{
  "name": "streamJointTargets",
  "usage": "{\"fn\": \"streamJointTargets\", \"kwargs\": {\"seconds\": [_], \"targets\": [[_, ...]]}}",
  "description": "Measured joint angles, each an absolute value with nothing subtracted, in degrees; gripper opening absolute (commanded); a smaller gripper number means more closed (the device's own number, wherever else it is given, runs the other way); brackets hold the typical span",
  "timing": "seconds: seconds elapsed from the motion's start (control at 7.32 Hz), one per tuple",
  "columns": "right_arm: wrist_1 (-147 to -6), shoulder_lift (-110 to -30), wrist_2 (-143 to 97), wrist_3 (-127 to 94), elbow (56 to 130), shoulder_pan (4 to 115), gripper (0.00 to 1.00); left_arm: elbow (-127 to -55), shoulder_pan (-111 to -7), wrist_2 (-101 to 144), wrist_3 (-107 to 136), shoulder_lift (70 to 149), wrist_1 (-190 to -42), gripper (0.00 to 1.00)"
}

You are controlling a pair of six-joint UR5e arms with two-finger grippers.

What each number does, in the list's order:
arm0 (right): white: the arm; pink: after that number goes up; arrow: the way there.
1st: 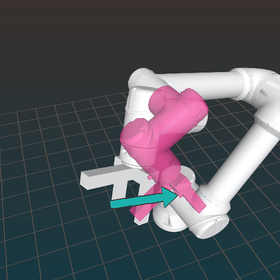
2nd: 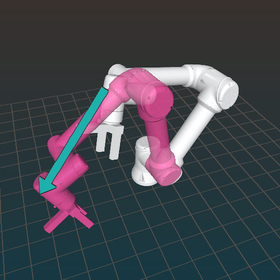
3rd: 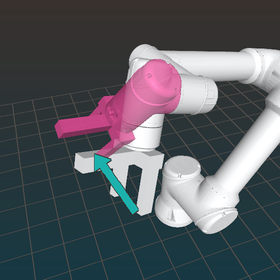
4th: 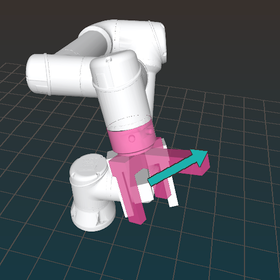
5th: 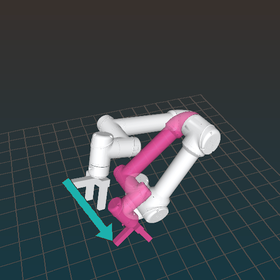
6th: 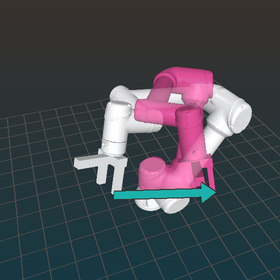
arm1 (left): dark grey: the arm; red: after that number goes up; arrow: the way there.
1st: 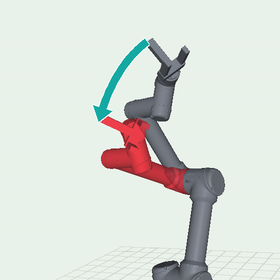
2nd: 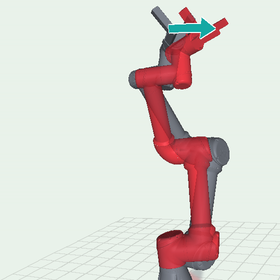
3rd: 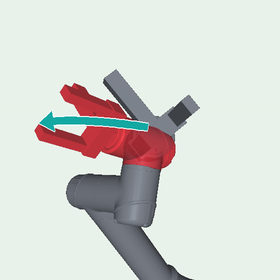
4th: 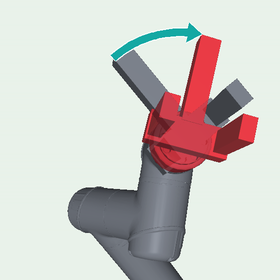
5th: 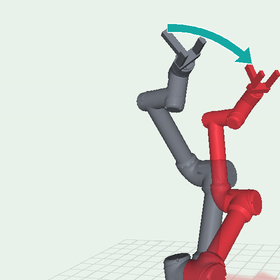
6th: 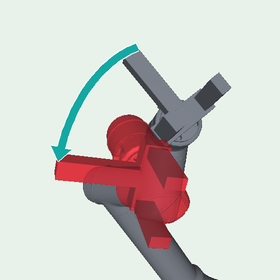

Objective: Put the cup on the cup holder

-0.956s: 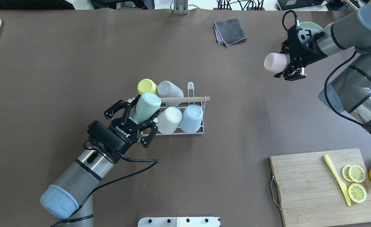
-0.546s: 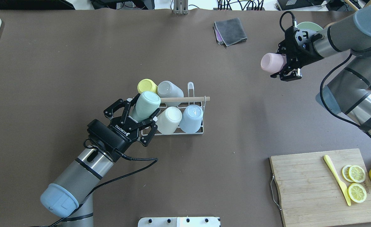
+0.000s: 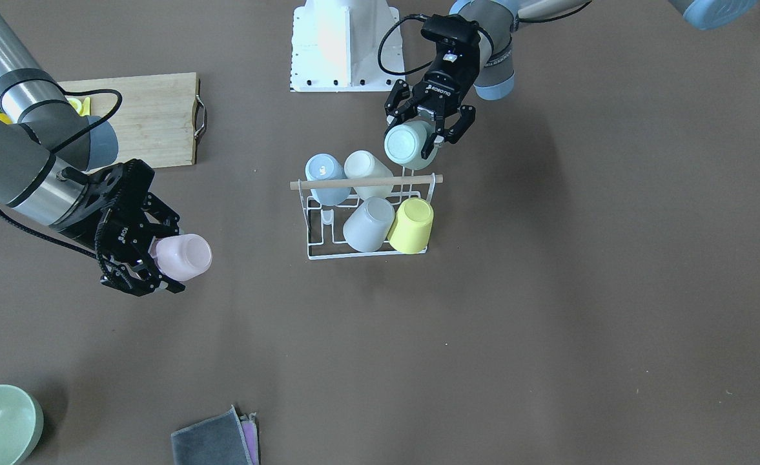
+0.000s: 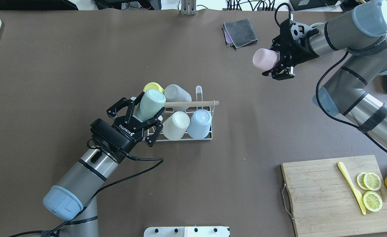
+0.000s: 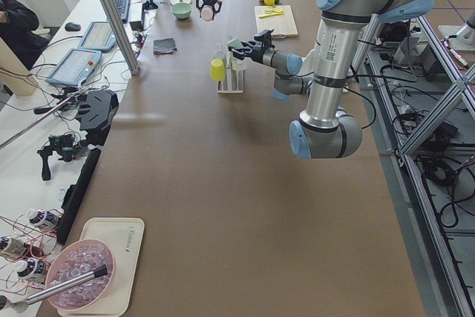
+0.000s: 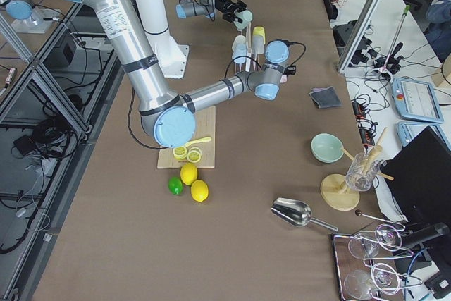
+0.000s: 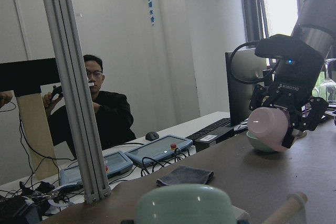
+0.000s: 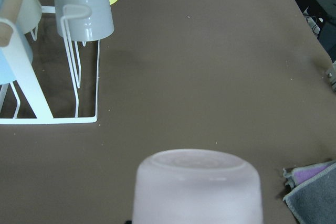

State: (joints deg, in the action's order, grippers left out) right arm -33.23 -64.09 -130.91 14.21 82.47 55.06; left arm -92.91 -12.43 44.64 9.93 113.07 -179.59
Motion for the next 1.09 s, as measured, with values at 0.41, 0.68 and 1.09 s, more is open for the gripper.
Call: {"fn": "streamJointTargets", "kwargs": {"seconds": [0.41, 0.68, 1.09], "targets": [[-23.76, -63.61, -128.79, 6.87, 81.87, 54.41, 0.00, -90.29, -12.48, 44.75, 9.93, 115.03, -179.56, 0.00], [-15.54, -63.50, -122.97, 0.33, 81.46, 51.14, 0.00, -89.46, -12.54, 44.81, 9.93, 115.53, -179.62, 0.00], [-4.17, -61.45, -115.65, -8.65, 78.81, 45.91, 0.00, -89.35, -13.16, 44.81, 9.93, 115.49, -179.75, 0.00]]}}
